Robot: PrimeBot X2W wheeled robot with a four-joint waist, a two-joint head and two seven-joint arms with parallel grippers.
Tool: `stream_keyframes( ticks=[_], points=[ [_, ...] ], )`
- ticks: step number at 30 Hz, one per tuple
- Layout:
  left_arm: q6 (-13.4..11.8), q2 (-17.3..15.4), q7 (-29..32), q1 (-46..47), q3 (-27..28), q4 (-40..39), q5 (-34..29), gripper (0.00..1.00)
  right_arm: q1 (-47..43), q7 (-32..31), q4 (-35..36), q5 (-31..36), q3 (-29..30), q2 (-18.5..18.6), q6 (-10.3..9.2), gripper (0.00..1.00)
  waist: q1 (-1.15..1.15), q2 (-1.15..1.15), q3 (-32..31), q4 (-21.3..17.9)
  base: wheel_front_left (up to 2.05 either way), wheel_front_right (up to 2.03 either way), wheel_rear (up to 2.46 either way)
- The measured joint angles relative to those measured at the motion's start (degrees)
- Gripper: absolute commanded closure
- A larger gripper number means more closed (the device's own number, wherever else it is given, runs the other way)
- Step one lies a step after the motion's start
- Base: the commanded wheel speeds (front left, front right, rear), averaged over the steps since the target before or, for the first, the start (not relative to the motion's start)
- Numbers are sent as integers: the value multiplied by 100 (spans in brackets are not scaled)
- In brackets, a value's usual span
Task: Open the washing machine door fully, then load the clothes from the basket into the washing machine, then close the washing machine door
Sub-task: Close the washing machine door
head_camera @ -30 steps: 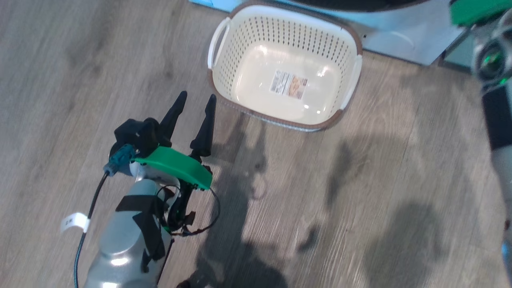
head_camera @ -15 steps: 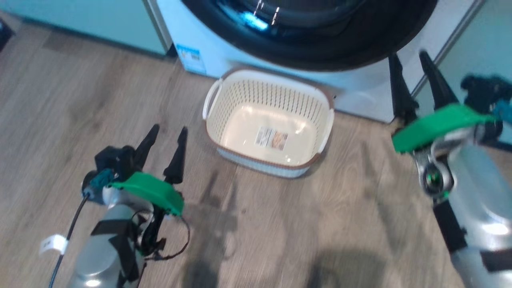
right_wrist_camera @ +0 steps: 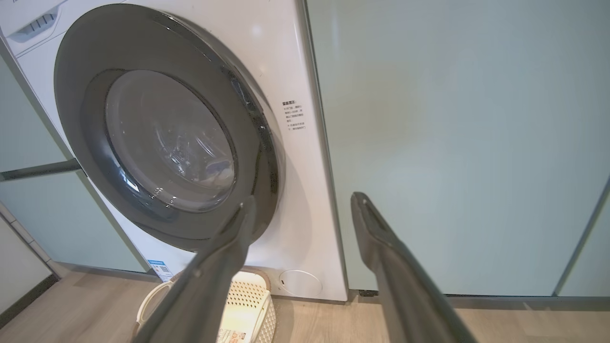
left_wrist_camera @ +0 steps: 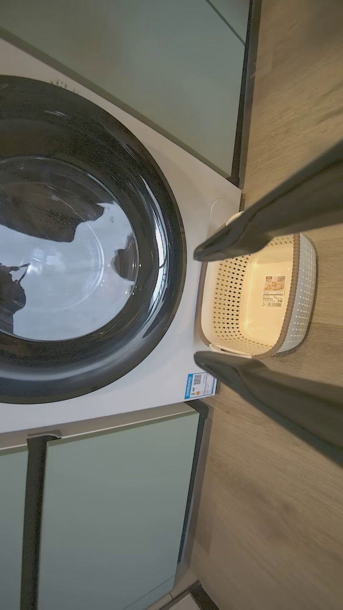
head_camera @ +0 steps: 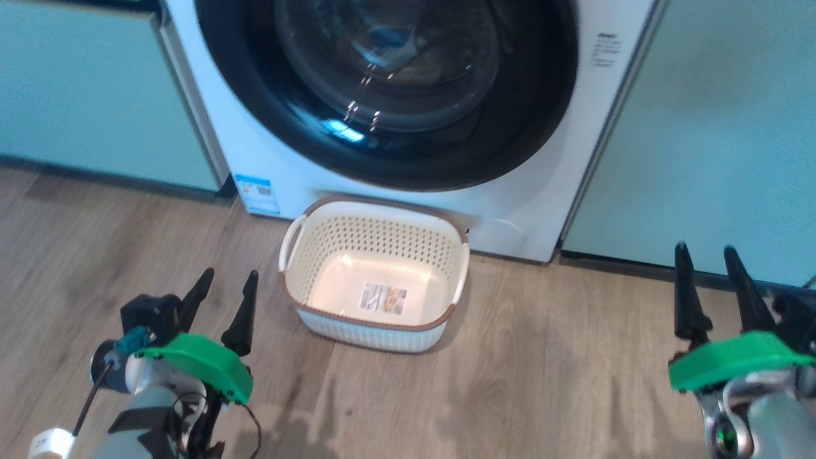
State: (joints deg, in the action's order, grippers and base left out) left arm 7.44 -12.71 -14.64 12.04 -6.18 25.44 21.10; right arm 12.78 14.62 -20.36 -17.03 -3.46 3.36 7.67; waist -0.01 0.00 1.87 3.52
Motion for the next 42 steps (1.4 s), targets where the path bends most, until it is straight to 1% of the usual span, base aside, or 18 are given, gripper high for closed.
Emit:
stream_keyframes(
  ticks=[4, 9, 16, 25, 31, 42],
  points=[
    [0, -73, 0, -59, -14, -3, 8, 0, -412, 0, 297, 146, 296, -44, 0, 0, 0, 0, -182, -209, 0, 0, 0],
    [0, -130, 0, -204, -74, -76, 22, 0, -896, 0, 667, 149, 627, -54, 0, 0, 0, 0, -353, -395, 0, 0, 0],
    [0, -172, 0, -403, -65, -132, 140, 0, -1616, -1, 736, 138, 926, -86, 0, 0, 0, 0, -529, -591, 0, 0, 0],
    [0, -185, 0, -491, -7, -89, 219, 0, -1860, -1, 728, 90, 1220, -115, 0, 0, 1, 0, -562, -629, 0, 0, 0],
    [0, -154, 0, -491, 51, -55, 205, 0, -1866, 0, 682, 90, 1237, -124, 0, 0, 1, 0, -566, -609, 0, 0, 0],
    [0, -125, 0, -489, -26, -32, 149, 0, -1943, -1, 634, 89, 1243, -133, 0, 0, 1, 0, -556, -533, 0, 0, 0]
  ],
)
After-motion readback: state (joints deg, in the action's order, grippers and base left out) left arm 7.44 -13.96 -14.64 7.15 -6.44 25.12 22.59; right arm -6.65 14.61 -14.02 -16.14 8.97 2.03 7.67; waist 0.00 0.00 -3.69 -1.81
